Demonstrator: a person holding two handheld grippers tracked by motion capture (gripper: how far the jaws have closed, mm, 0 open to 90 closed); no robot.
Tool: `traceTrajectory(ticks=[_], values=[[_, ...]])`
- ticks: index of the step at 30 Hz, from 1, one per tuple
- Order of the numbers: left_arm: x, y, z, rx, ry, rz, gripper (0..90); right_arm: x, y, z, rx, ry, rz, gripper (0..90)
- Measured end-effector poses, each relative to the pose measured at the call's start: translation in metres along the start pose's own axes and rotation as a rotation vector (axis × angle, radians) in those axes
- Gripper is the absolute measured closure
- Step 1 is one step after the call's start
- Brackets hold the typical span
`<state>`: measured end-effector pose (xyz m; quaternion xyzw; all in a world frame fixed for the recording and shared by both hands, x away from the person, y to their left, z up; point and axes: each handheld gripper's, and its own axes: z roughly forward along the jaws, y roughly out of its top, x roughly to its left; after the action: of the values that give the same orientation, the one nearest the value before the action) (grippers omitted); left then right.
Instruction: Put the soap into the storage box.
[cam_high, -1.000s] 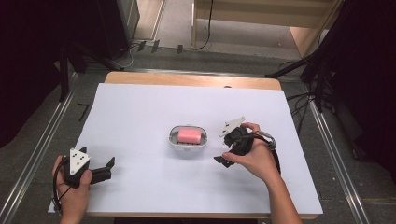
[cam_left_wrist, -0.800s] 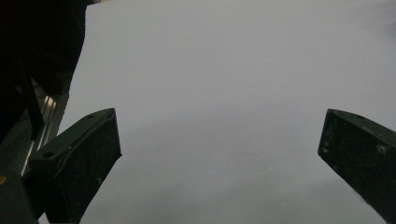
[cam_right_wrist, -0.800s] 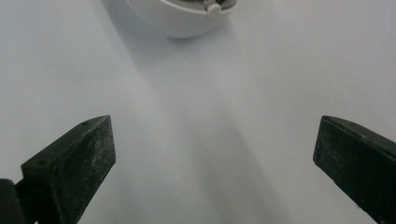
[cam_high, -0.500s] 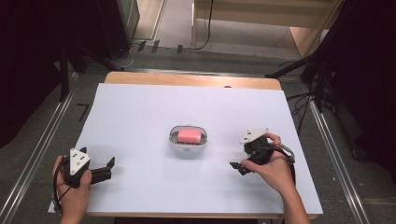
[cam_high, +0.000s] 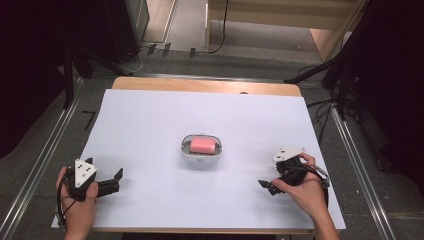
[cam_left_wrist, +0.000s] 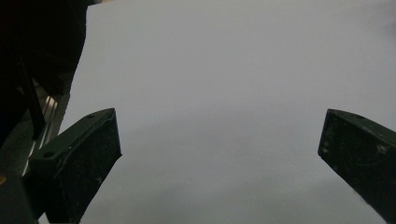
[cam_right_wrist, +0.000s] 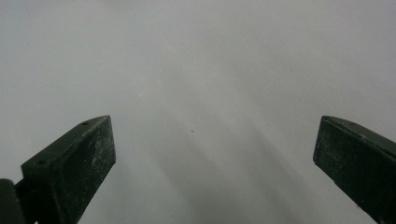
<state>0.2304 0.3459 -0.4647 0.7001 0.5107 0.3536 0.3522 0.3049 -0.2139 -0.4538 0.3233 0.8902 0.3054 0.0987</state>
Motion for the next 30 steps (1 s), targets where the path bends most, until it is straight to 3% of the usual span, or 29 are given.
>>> traceTrajectory(ticks=[17,30], values=[[0.0,0.0,0.0,-0.001,0.0,-0.002,0.0,-0.013,-0.042,-0.015,-0.042,-0.043,0.091,0.0],[0.0,0.0,0.0,0.001,0.002,-0.001,0.0,-0.02,-0.087,-0.03,-0.137,-0.082,0.178,0.0]])
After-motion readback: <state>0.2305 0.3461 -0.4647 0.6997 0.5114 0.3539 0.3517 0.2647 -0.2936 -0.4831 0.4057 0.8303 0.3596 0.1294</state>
